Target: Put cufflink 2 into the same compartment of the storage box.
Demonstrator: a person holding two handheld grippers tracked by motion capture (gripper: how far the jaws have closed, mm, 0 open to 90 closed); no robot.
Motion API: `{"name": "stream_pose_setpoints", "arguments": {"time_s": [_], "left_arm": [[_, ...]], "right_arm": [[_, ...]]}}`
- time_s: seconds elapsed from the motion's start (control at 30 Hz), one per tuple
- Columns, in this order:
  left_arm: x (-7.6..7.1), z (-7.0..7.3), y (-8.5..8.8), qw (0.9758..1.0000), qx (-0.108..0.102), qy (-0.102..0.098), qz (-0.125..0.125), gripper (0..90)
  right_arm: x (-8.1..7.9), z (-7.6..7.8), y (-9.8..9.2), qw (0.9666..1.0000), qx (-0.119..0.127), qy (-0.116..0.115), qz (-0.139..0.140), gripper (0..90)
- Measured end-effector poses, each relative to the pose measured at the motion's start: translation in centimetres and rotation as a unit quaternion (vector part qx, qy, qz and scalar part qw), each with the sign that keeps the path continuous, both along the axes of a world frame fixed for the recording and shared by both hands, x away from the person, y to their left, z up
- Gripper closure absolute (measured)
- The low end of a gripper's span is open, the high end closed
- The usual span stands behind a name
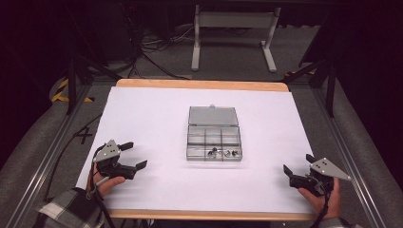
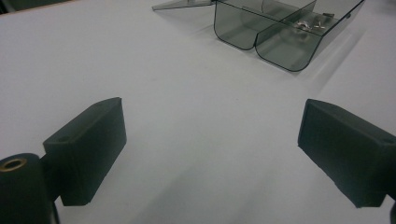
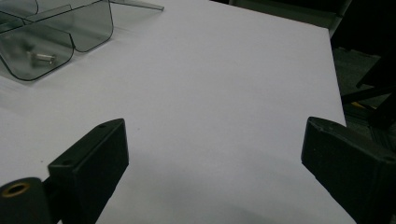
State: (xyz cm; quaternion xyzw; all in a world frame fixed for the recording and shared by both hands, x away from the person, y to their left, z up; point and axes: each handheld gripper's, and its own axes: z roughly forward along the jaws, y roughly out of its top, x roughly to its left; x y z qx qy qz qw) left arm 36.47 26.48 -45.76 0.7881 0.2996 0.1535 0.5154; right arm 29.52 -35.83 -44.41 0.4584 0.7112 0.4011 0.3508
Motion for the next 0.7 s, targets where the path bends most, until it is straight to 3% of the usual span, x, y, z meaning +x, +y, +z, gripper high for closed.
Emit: {"name": "stream_pose_setpoints", "arguments": {"time_s": [0.7], "left_arm": [[0.12,0.00,0.00,1.0000,0.001,0.002,0.001,8.3]], "right_arm": [[-0.01,0.01,-0.12,1.0000,0.004,-0.001,0.006,8.0]]}}
